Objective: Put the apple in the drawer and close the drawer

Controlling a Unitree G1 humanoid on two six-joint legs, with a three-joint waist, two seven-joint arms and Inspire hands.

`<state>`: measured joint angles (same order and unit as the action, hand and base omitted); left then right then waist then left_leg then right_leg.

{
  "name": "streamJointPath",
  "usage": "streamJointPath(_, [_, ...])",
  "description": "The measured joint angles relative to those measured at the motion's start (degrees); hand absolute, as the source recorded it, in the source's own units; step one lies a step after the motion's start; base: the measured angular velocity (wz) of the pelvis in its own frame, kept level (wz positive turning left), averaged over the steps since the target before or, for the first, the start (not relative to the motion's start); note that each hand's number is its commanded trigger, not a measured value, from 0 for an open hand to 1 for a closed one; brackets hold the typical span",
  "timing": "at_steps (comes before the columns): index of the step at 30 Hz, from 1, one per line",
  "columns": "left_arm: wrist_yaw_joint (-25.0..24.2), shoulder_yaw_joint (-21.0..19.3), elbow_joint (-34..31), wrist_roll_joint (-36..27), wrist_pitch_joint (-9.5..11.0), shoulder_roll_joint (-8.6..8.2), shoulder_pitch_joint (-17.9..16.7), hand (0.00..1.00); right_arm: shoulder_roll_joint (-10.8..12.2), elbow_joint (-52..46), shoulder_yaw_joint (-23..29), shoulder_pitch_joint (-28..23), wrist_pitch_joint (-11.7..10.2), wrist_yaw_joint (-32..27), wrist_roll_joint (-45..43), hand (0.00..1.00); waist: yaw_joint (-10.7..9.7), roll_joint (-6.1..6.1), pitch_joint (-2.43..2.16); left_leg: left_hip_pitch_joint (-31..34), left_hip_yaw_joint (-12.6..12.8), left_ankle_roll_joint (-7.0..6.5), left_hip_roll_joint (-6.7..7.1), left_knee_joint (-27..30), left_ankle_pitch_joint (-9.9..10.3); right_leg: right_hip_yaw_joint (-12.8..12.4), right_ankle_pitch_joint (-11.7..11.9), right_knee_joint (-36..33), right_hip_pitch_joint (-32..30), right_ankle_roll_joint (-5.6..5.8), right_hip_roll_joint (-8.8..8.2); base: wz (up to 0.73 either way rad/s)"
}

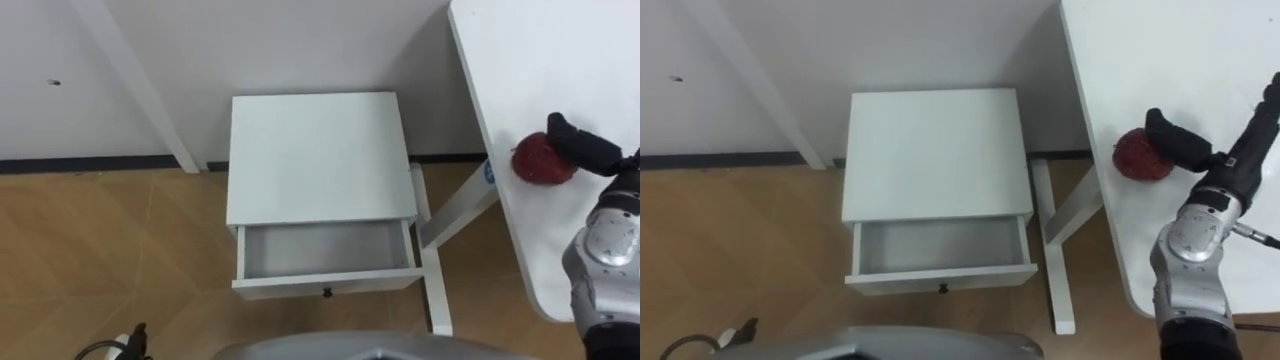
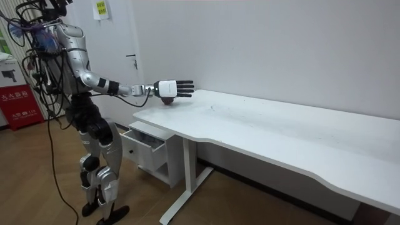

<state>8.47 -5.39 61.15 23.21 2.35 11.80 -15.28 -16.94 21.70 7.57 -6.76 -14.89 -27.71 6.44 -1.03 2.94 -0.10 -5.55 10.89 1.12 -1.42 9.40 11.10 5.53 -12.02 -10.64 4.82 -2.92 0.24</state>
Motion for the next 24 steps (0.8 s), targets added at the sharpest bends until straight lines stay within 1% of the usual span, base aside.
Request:
streamJointPath(2, [0.00, -0.01, 0.00, 0.00, 0.00, 0.05, -0.03, 0.00, -0.02, -0.18, -1.29, -0.15, -0.03, 0.90, -2.29, 0.00, 0.06, 0.07, -0.08, -0.02, 0.00, 0.00, -0.01, 0.10, 0.00, 0.08, 0.00, -0.03, 0.08, 0.00, -0.01, 0.00])
streamJointPath(7, [-0.03, 0.01, -0.07, -0.01, 0.00, 0.04, -0.02, 0.00, 0.16, -0.19, -4.35, -1.72, 0.22, 3.65, -2.69, 0.00, 0.39, 0.26, -0.15, -0.02, 0.02, 0.00, -0.01, 0.10, 0.00, 0.14, 0.00, -0.02, 0.12, 0.00, -0.02, 0.00])
streamJointPath(10, [-0.03, 0.01, -0.08, 0.00, 0.00, 0.04, -0.01, 0.00, 0.57, -0.17, -4.65, -2.33, 1.24, 5.35, -2.74, 0.00, 0.87, 0.30, -0.15, -0.06, 0.02, 0.00, 0.00, 0.08, 0.00, 0.09, 0.00, 0.02, 0.15, 0.00, -0.01, 0.00])
streamJointPath(16, [-0.03, 0.00, -0.10, 0.00, 0.10, 0.01, 0.70, 0.00, 0.60, -0.14, -4.71, -2.56, 1.29, 7.89, -4.93, 0.00, 1.51, 0.44, -0.07, -0.04, 0.01, 0.00, -0.01, 0.00, 0.00, 0.11, 0.00, 0.14, 0.15, 0.00, 0.00, 0.00])
streamJointPath(20, [-0.12, 0.10, -0.14, 0.01, 0.12, 0.00, 0.47, 0.00, 0.89, -0.38, -5.69, -2.57, 1.29, 7.97, -7.22, 0.00, 1.49, 0.59, 0.01, -0.03, 0.06, 0.00, 0.01, -0.03, 0.00, 0.06, 0.00, 0.24, 0.16, 0.00, -0.02, 0.00])
streamJointPath(21, [-0.16, 0.12, -0.14, 0.01, 0.11, -0.02, 0.47, 0.00, 0.90, -0.38, -5.94, -2.56, 1.29, 8.04, -7.22, 0.51, 1.49, 0.60, 0.02, -0.02, 0.06, 0.00, 0.01, -0.03, 0.00, 0.05, 0.00, 0.23, 0.15, 0.00, -0.01, 0.00])
streamJointPath(22, [-0.16, 0.20, -0.15, 0.06, 0.12, -0.03, 0.46, 0.00, 0.89, -0.39, -6.40, -2.56, 1.29, 8.61, -7.29, 1.00, 1.48, 0.62, 0.02, -0.02, 0.06, 0.00, 0.01, -0.02, 0.00, 0.07, 0.00, 0.22, 0.15, 0.00, -0.01, 0.00])
streamJointPath(24, [-0.16, 0.76, -0.19, 0.06, 0.12, -0.01, 0.45, 0.00, 0.90, -0.39, -6.55, -2.56, 1.29, 9.80, -7.52, 1.00, 1.50, 0.54, 0.06, 0.01, 0.06, 0.00, 0.02, -0.02, 0.00, 0.11, 0.00, 0.22, 0.15, 0.00, -0.03, 0.00])
